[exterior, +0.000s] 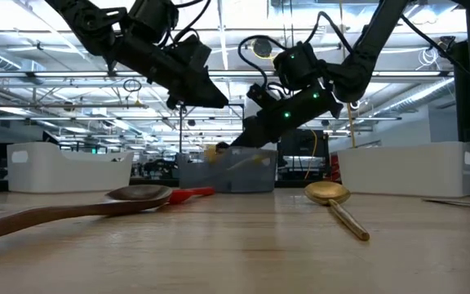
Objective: Pick & Place Kitchen Items
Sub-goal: Put the yellow table knife into black bin
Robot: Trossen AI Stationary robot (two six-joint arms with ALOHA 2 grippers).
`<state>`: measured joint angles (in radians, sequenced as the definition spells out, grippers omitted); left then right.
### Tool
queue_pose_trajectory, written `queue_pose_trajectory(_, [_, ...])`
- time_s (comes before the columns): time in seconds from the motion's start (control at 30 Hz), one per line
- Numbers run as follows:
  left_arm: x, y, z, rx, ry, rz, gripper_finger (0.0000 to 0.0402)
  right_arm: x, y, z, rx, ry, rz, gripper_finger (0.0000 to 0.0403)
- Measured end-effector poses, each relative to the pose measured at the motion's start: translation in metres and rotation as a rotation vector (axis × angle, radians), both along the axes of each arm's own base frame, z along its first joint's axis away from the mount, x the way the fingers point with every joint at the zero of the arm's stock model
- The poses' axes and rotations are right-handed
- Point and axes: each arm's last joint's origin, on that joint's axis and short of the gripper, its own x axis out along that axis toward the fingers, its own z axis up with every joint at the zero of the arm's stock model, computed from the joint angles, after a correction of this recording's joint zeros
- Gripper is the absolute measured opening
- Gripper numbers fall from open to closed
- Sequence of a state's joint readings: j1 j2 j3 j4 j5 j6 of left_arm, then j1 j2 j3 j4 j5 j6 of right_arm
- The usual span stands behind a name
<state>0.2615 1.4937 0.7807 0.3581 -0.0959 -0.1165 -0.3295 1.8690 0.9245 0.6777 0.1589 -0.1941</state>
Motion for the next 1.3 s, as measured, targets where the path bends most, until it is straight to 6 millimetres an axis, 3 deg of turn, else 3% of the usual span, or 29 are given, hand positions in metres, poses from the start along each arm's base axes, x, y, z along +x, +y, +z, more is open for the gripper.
queue_pose_trajectory(0.27, [-0.003,-0.001,-0.008,-0.024,0.088,0.000,0.0085,-0.002,-0.001,0.004,-0.055,0.030,-0.054,0.0164])
queue_pose_trajectory(0.5, [-0.008,-0.002,-0.014,-0.054,0.165,0.004,0.0085,-0.012,0.003,0.033,-0.090,0.043,-0.042,0.0180])
queue_pose_trajectory(0.73, [-0.024,-0.007,-0.004,-0.073,0.241,0.004,0.0085,-0.036,0.012,0.063,-0.067,0.148,-0.057,0.0170])
queue_pose_trajectory(1.0, [-0.053,-0.015,0.007,-0.116,0.368,0.016,0.0085,-0.050,0.044,0.088,-0.049,0.173,0.027,0.0170])
queue_pose_trajectory(1.3, [-0.058,-0.023,0.011,-0.112,0.393,-0.010,0.0085,-0.047,0.093,0.096,-0.059,0.168,0.315,0.0187])
